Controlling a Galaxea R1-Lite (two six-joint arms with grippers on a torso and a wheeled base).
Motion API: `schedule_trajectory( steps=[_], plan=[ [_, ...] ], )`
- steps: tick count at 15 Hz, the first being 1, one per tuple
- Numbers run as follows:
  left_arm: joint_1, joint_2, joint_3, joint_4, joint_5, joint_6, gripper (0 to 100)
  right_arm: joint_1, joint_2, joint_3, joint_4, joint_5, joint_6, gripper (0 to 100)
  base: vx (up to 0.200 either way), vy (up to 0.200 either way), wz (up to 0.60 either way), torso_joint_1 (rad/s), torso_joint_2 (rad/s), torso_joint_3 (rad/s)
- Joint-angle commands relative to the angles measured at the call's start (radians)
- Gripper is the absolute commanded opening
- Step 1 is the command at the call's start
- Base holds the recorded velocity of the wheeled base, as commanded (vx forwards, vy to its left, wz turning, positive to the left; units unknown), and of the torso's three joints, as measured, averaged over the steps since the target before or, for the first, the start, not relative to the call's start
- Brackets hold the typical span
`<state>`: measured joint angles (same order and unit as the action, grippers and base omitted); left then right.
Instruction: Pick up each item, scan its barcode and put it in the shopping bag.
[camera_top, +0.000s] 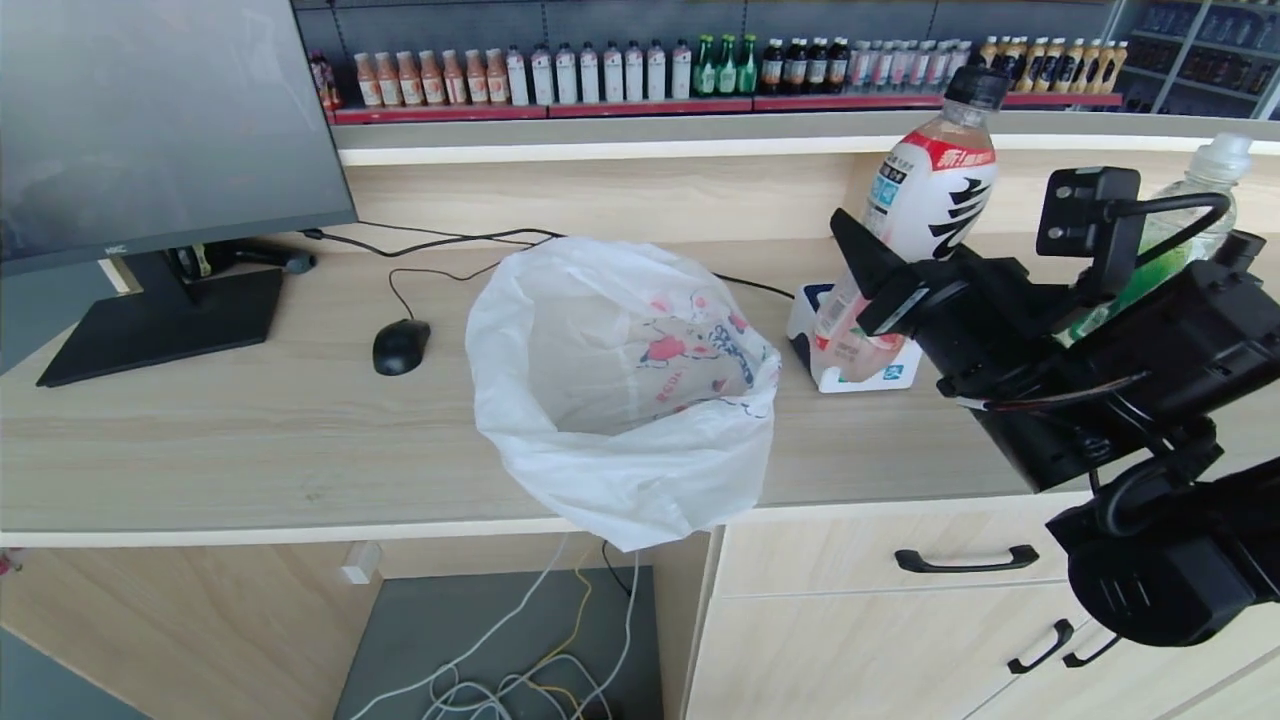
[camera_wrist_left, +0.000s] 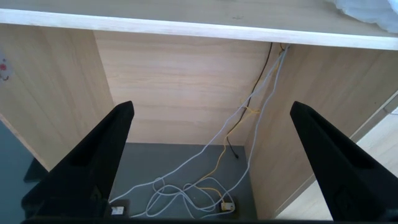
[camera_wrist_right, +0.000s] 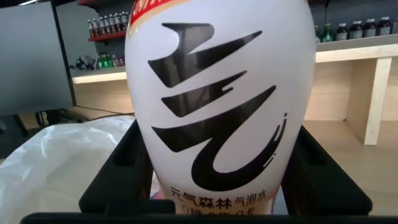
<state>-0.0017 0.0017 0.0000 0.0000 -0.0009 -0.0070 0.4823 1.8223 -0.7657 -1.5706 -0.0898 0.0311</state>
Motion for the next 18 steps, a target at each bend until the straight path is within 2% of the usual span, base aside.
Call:
schedule_trajectory(
  steps=[1,6,8,11,15,18],
  plan=[
    [0.000,0.000,0.000,0.000,-0.001,-0.001,100,0.001,0.002,-0.010,0.000,0.001,0.000,0,0.000,0.200,0.00,0.012,0.00,0.002],
    [0.000,0.000,0.000,0.000,-0.001,0.002,100,0.004,-0.021,-0.064,0.000,0.001,-0.053,0,0.000,0.200,0.00,0.007,0.00,0.002],
    [0.000,0.000,0.000,0.000,-0.001,0.002,100,0.019,-0.015,-0.070,0.000,0.004,-0.069,0,0.000,0.000,0.00,0.000,0.00,0.000],
    [0.000,0.000,0.000,0.000,-0.001,0.004,100,0.039,0.037,-0.164,0.000,0.007,-0.097,0,0.000,0.000,0.00,0.000,0.00,0.000],
    [0.000,0.000,0.000,0.000,-0.001,0.004,100,0.073,0.135,-0.214,0.000,-0.004,-0.146,0,0.000,0.000,0.00,0.000,0.00,0.000],
    [0.000,0.000,0.000,0.000,-0.001,0.004,100,0.085,0.203,-0.317,0.029,-0.097,-0.161,0,0.000,0.000,0.00,0.000,0.00,0.000]
  ],
)
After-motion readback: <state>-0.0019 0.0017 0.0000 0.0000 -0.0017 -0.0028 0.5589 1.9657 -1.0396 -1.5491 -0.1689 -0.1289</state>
